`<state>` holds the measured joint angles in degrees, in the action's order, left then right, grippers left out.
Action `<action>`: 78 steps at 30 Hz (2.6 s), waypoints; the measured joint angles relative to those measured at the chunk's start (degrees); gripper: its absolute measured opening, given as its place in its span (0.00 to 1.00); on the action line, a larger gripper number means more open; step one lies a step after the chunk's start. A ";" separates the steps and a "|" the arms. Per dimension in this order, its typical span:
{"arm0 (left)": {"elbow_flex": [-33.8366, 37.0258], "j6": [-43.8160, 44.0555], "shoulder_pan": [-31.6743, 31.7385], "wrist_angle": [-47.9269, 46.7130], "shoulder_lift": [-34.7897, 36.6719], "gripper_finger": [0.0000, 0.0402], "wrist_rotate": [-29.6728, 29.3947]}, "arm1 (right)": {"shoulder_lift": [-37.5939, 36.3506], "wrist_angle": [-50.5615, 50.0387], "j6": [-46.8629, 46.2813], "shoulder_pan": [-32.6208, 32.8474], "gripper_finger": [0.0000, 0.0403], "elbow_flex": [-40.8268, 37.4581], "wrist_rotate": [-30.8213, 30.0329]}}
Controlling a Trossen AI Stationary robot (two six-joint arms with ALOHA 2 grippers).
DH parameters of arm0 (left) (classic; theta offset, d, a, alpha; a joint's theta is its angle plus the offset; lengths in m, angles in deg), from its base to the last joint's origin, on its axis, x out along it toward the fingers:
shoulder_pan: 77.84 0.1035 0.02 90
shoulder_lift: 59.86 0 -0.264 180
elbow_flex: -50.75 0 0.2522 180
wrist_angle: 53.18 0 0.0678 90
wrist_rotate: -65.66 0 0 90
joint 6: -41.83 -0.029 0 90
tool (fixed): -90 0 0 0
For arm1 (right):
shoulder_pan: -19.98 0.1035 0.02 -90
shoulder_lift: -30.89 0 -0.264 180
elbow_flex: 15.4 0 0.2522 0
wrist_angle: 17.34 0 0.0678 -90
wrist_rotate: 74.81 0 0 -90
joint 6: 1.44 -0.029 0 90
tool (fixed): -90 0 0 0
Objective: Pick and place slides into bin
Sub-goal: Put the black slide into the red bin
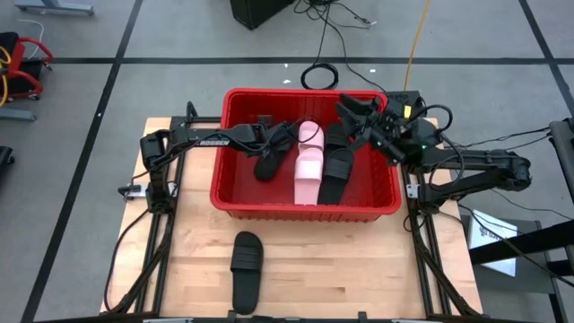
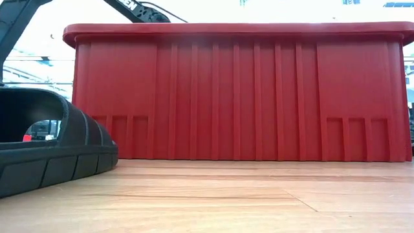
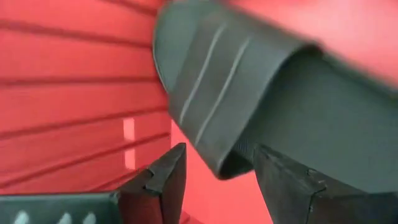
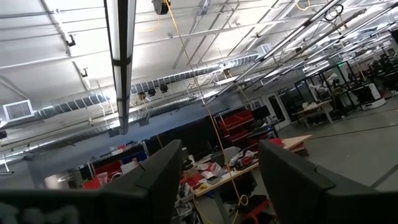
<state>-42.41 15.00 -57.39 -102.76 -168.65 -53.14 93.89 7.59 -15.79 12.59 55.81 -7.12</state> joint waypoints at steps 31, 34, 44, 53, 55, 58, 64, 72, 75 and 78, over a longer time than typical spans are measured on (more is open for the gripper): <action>1.07 -5.00 0.63 8.15 2.38 0.46 11.81 | 0.00 -2.10 -2.54 1.54 0.50 0.00 0.00; 1.07 -4.99 1.34 7.29 2.27 0.46 13.00 | 0.00 -2.12 -2.40 1.54 0.50 0.00 -0.02; 1.08 -6.94 1.25 8.37 -1.31 0.46 12.45 | 0.00 -2.19 -2.51 1.52 0.50 0.00 -0.02; 0.98 -5.77 0.76 12.94 -1.62 0.46 10.75 | 0.02 -2.70 -3.13 1.52 0.50 0.00 -0.09; 0.87 -4.11 0.61 13.46 -1.62 0.46 11.27 | 0.02 -2.96 -3.20 1.52 0.50 0.00 -0.11; 0.85 -2.42 0.13 14.65 -1.62 0.46 12.95 | 0.02 -3.45 -3.41 1.52 0.50 0.00 -0.11; 0.81 -1.90 -1.51 18.19 -1.62 0.46 13.81 | 0.02 -3.93 -3.43 1.52 0.50 0.00 -0.13; 0.79 -1.09 -1.78 20.90 -1.62 0.46 13.80 | 0.02 -3.94 -3.43 1.52 0.50 0.00 -0.13; 0.74 -0.83 -1.68 19.24 -1.62 0.46 14.07 | 0.02 -4.66 -3.81 1.52 0.50 0.00 -0.13; 0.74 -1.17 -1.82 14.79 -1.62 0.46 15.39 | 0.02 -5.32 -4.49 1.52 0.50 0.00 -0.13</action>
<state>-41.66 13.83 -59.21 -87.96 -170.27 -37.75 93.92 2.27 -20.28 14.11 55.81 -7.25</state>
